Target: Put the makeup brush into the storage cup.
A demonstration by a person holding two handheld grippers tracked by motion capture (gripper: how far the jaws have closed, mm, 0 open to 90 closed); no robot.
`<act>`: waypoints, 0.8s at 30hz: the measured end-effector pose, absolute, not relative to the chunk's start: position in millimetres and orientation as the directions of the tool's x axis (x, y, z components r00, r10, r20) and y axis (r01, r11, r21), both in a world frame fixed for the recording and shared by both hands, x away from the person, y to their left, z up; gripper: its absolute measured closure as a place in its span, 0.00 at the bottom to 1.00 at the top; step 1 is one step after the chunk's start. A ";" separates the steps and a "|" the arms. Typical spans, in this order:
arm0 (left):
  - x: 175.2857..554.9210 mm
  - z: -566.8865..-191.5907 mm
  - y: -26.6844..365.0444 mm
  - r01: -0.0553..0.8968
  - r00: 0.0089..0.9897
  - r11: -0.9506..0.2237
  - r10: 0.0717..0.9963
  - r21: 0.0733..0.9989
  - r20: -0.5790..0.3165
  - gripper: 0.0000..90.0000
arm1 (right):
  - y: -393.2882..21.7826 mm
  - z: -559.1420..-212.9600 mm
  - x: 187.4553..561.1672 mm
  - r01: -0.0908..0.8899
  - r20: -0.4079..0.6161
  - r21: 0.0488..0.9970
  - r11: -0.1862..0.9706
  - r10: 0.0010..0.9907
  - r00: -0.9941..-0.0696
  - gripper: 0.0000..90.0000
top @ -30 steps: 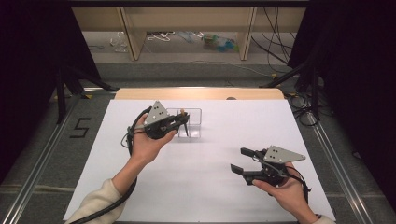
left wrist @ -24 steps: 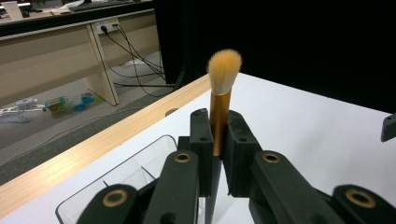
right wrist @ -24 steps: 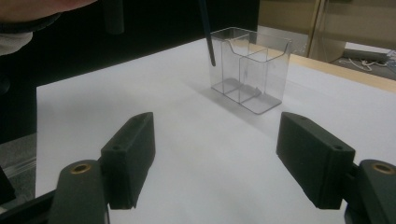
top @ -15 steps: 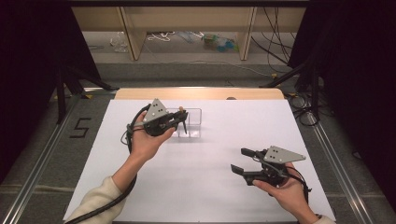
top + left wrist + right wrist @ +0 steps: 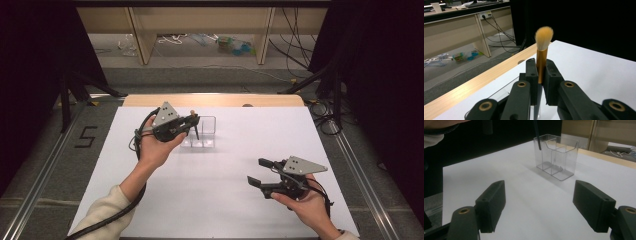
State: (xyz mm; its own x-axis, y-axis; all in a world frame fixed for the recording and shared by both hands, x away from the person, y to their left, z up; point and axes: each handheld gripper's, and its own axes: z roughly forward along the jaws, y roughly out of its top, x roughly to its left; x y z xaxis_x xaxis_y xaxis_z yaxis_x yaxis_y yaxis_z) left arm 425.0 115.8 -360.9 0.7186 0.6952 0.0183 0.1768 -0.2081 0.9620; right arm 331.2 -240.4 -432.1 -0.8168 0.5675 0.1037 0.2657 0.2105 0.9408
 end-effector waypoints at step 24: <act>438.6 -354.9 115.8 0.147 0.717 -0.228 0.695 0.962 0.055 0.93 | -241.3 -432.3 329.4 0.242 0.077 0.947 0.211 0.581 -0.810 0.25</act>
